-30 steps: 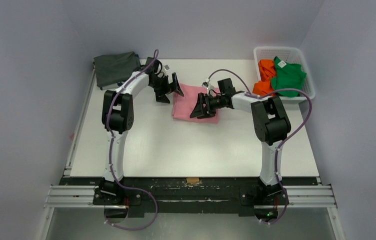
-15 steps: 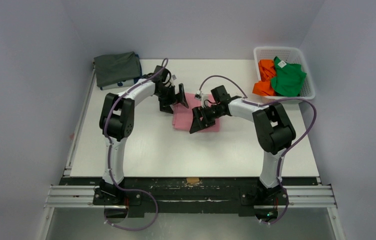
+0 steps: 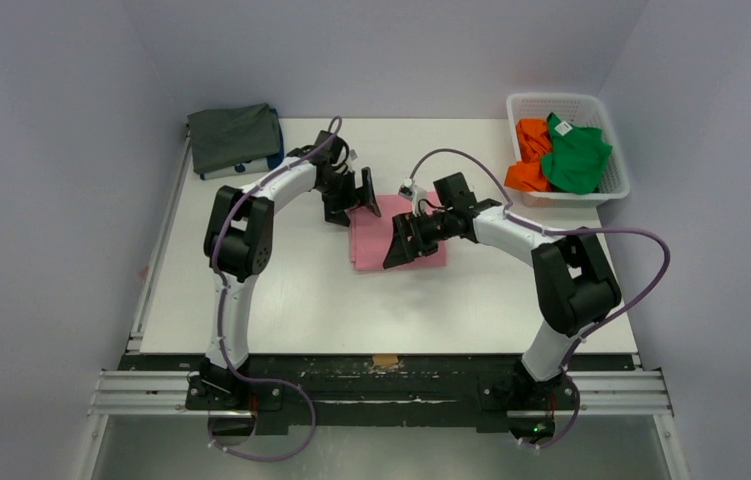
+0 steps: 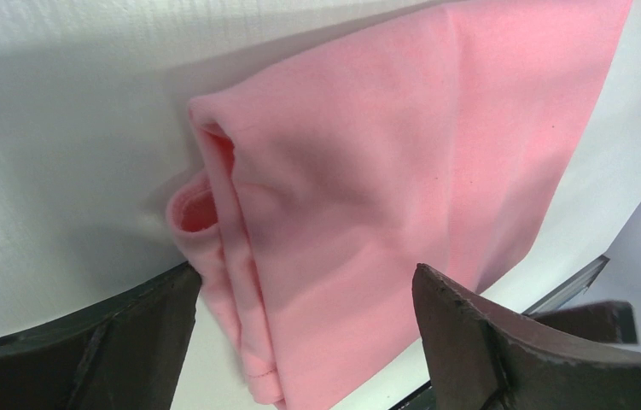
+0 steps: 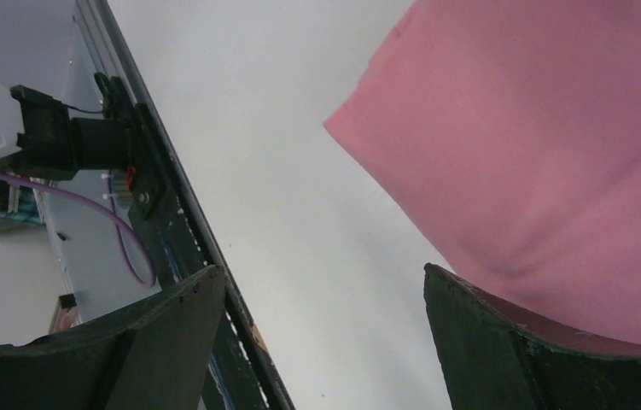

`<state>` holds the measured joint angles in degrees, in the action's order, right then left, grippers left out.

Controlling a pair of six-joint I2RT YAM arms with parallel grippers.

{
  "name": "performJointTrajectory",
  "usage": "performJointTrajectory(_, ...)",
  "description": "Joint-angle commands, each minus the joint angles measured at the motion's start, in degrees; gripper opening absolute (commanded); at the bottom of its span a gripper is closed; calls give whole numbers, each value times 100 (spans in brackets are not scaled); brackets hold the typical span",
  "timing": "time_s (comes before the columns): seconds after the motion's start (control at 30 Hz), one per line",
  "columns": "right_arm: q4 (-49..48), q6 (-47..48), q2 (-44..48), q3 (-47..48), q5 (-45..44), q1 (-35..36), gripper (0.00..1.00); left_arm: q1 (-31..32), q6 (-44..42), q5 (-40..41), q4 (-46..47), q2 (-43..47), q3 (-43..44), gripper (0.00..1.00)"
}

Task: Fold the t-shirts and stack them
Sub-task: Fold the long partially folded tshirt into a neat square, then put the neatly folded tshirt into the corner of the board with the left arm

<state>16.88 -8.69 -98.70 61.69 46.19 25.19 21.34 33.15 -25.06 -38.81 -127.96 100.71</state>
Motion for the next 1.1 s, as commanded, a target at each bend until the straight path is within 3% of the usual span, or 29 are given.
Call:
performJointTrajectory(0.0, -731, -436, 439, -87, 120, -31, 86, 185, 212, 295, -92, 123, -557, 88)
performJointTrajectory(0.17, -747, -477, 641, -96, -206, -138, 86, 256, 523, 381, 208, 390, -1081, 87)
performJointTrajectory(0.3, -928, -663, 781, -192, -316, -243, 86, 315, 669, 478, 160, 315, -928, 84)
performJointTrajectory(0.5, -1195, -858, 1182, -420, -625, -518, 87, 463, 858, 470, 286, 233, -831, 52)
performJointTrajectory(0.8, -1406, -1015, 1377, -661, -586, -691, 87, 656, 580, 723, -193, 46, -379, 19)
performJointTrajectory(0.9, -1420, -1003, 1446, -688, -638, -715, 87, 668, 500, 739, -310, 14, -287, 0)
performJointTrajectory(1.07, -1387, -936, 1611, -752, -835, -785, 87, 667, -14, 1637, -784, 243, 95, 0)
